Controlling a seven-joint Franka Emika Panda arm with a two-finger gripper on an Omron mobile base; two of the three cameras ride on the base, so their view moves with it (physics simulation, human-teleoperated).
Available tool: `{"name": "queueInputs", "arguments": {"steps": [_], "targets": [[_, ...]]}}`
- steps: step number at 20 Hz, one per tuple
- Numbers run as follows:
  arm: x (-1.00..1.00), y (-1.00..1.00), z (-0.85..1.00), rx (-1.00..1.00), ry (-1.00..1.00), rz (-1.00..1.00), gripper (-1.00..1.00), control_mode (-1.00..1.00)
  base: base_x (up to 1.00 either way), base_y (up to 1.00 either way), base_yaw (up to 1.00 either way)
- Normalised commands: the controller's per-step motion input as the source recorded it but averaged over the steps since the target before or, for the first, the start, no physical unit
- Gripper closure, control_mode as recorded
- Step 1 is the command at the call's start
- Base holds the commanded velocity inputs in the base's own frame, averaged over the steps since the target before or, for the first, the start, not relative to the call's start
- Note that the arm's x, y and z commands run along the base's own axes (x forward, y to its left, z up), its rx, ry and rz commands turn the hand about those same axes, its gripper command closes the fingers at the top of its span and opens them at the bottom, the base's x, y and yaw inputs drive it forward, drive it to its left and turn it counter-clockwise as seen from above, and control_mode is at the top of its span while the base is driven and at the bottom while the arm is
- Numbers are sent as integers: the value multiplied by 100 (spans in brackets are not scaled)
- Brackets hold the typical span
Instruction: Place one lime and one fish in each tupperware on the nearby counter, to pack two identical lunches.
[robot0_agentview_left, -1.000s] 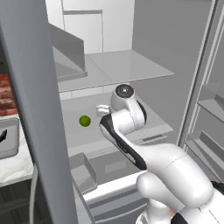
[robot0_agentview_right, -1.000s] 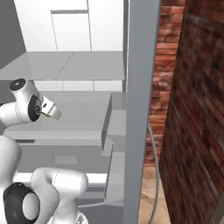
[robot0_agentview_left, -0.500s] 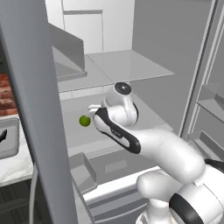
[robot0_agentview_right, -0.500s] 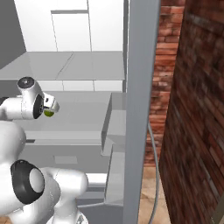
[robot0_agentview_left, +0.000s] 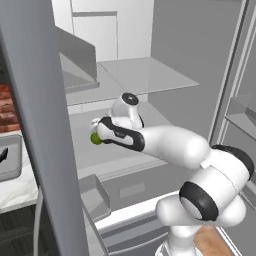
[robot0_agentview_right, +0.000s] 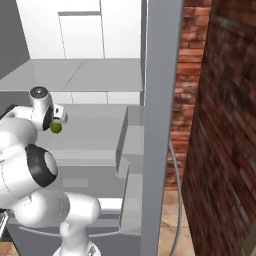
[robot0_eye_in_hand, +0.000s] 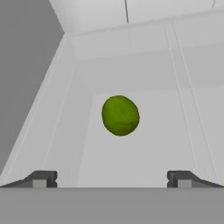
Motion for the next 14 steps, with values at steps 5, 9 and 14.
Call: {"name": "queueInputs", "arguments": {"steps": [5,9,14], "targets": [[14,9,-27,-11,6,0,-100,-100,0,0,0],[30,4,-34,-15,0,0,-100,-100,0,0,0],[49,3,-9,-2,0,0,-100,-100,0,0,0]]}}
